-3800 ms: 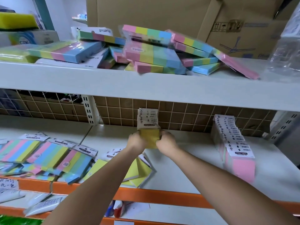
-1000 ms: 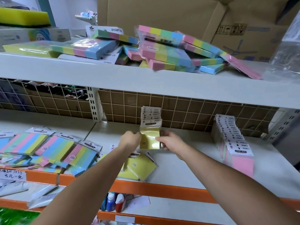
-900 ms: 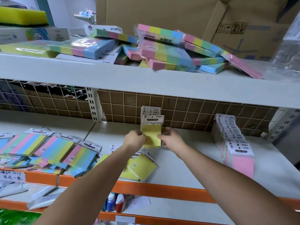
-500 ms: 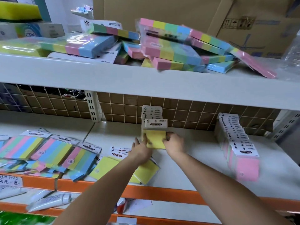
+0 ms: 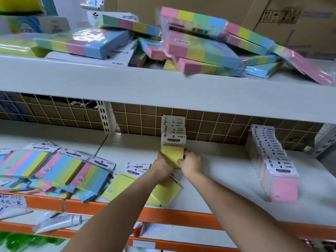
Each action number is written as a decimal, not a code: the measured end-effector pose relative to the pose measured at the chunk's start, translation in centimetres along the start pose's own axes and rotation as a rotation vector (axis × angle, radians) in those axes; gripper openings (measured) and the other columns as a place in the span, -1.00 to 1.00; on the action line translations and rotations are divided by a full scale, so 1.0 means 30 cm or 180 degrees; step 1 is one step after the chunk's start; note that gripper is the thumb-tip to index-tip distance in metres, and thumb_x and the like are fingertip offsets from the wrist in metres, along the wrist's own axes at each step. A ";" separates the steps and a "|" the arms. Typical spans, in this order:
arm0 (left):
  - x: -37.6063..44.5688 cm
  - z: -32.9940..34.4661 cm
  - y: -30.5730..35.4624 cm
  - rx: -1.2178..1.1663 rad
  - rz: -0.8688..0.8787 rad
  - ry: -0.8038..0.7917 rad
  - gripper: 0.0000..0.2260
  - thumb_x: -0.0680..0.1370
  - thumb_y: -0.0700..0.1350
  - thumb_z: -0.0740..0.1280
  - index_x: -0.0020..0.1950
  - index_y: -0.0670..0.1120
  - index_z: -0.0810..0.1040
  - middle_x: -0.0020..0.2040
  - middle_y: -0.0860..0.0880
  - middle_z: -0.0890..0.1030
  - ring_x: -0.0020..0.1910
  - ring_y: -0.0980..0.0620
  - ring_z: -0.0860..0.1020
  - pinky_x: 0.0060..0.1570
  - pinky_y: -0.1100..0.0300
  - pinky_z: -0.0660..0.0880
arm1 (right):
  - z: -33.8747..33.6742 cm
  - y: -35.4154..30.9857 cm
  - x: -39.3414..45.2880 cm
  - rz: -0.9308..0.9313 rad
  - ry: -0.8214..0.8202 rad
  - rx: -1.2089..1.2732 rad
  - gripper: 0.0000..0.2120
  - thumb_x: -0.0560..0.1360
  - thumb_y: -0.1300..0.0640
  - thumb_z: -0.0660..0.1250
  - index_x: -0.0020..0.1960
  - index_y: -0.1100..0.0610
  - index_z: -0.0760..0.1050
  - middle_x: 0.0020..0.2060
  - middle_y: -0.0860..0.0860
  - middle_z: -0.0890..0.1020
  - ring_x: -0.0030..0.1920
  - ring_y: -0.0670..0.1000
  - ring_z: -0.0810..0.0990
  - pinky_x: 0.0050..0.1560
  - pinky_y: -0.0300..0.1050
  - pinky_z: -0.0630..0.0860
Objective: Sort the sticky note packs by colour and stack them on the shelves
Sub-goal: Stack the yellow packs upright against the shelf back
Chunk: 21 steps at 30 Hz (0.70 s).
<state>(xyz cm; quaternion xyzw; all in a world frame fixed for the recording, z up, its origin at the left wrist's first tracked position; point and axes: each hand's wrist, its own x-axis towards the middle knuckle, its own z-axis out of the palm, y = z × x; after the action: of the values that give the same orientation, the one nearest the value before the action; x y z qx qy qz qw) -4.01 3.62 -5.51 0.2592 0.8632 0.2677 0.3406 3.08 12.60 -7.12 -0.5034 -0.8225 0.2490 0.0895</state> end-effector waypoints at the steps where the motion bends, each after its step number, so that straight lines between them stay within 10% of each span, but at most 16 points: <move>1: 0.003 -0.003 -0.002 0.0014 0.0021 0.0007 -0.47 0.53 -0.24 0.14 0.48 -0.16 0.06 0.30 -0.28 0.42 0.30 -0.24 0.40 0.26 -0.01 0.37 | 0.001 -0.001 0.001 -0.0002 -0.0003 -0.0036 -0.72 0.52 0.05 0.34 0.21 0.06 0.55 0.12 0.11 0.62 0.16 0.16 0.57 -0.03 -0.14 0.48; 21: -0.035 -0.056 -0.032 0.0377 0.0346 -0.0173 -0.65 0.59 -0.23 0.14 0.38 -0.24 0.30 0.33 -0.19 0.43 0.33 -0.15 0.40 0.23 0.13 0.34 | 0.009 0.051 -0.013 0.0267 -0.0475 0.0574 -0.60 0.45 0.10 0.46 0.21 0.16 0.41 0.19 0.16 0.58 0.15 0.14 0.56 0.05 -0.09 0.48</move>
<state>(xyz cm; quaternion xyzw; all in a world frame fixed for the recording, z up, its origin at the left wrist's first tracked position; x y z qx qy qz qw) -4.83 1.79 -4.60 0.3326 0.8526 0.2272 0.3329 4.35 12.75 -8.08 -0.5074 -0.7794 0.3623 0.0625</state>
